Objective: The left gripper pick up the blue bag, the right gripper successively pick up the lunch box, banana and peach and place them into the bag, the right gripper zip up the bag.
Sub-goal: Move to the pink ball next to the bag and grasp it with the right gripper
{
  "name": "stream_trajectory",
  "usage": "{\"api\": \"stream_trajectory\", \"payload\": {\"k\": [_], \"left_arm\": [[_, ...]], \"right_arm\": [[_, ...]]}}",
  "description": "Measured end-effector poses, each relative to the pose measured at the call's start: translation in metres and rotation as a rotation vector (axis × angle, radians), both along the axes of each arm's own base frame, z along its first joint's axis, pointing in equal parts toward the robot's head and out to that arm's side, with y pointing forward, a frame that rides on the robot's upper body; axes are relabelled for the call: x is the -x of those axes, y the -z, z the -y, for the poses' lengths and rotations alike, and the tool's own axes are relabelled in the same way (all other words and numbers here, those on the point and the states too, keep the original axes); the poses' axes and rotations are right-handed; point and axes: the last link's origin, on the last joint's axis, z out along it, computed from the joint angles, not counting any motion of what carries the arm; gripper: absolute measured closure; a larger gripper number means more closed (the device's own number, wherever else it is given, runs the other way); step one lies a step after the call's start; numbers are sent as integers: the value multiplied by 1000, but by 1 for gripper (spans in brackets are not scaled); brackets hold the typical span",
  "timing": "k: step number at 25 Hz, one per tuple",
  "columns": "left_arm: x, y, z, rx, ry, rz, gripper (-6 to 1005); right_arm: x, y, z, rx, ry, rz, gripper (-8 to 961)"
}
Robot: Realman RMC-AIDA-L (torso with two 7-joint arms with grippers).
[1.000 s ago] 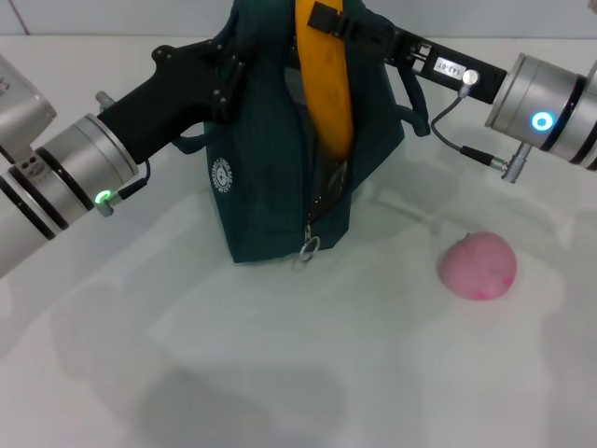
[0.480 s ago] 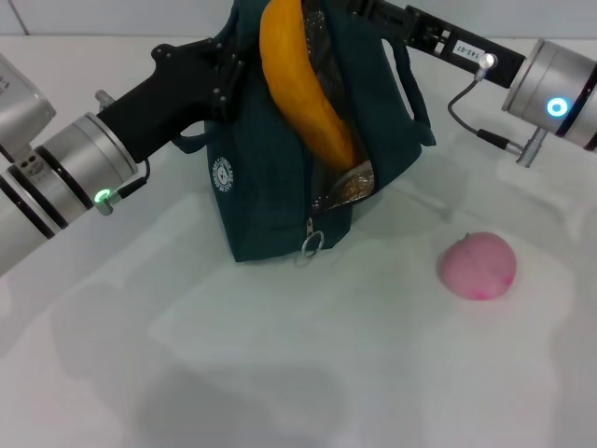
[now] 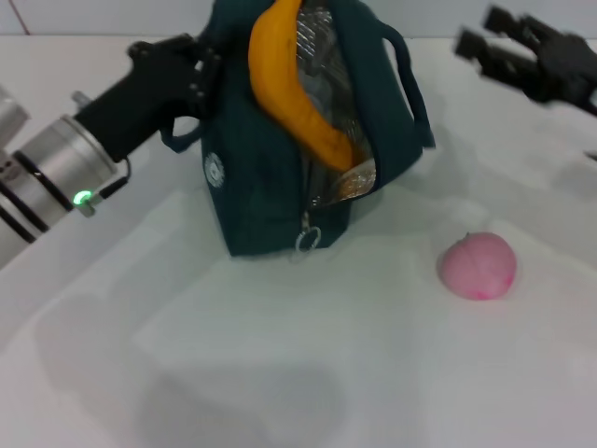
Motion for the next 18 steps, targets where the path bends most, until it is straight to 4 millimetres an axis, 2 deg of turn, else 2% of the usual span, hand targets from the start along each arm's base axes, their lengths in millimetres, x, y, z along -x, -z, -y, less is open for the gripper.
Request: {"api": "stream_trajectory", "payload": {"k": [4, 9, 13, 18], "left_arm": [[-1, -12, 4, -41, 19, 64, 962], [-5, -13, 6, -37, 40, 84, 962], [-2, -11, 7, -30, 29, 85, 962], [1, -13, 7, -32, 13, 90, 962]], "right_arm": [[-21, -11, 20, 0, -21, 35, 81], [-25, -1, 28, 10, -48, 84, 82], [-25, 14, 34, 80, -105, 208, 83], [-35, 3, 42, 55, -119, 300, 89]]}}
